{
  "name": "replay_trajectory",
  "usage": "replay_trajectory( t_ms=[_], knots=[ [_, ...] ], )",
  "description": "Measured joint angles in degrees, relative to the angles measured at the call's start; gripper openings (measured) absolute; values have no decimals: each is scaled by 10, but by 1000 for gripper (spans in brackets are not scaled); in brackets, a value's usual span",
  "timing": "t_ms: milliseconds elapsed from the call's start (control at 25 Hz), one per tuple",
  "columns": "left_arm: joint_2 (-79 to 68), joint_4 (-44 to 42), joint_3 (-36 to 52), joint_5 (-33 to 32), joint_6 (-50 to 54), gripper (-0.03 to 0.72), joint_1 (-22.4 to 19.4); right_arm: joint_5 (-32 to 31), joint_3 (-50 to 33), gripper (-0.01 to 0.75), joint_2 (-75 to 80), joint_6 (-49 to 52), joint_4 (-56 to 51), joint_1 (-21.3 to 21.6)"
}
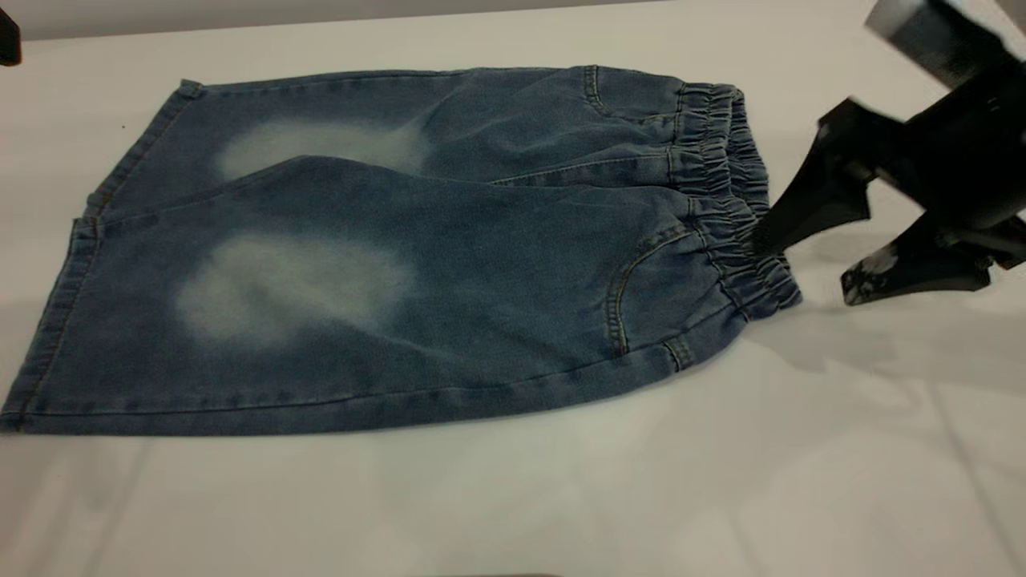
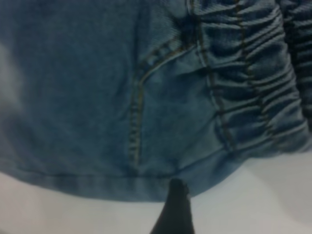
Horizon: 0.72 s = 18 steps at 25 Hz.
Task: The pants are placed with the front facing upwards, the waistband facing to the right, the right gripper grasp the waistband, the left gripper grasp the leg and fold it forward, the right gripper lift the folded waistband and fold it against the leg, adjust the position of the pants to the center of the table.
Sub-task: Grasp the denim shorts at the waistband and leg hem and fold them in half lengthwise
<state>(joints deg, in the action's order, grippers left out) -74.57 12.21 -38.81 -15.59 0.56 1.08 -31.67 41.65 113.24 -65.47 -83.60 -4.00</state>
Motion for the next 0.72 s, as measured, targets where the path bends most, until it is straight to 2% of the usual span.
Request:
replay_trajectory(
  t_ms=[520, 720],
  knots=[
    [-1, 0, 0, 0, 0, 587, 0, 26, 47, 578, 68, -14, -6, -2],
    [-2, 0, 0, 1, 0, 587, 0, 23, 64, 577, 80, -15, -11, -22]
  ],
)
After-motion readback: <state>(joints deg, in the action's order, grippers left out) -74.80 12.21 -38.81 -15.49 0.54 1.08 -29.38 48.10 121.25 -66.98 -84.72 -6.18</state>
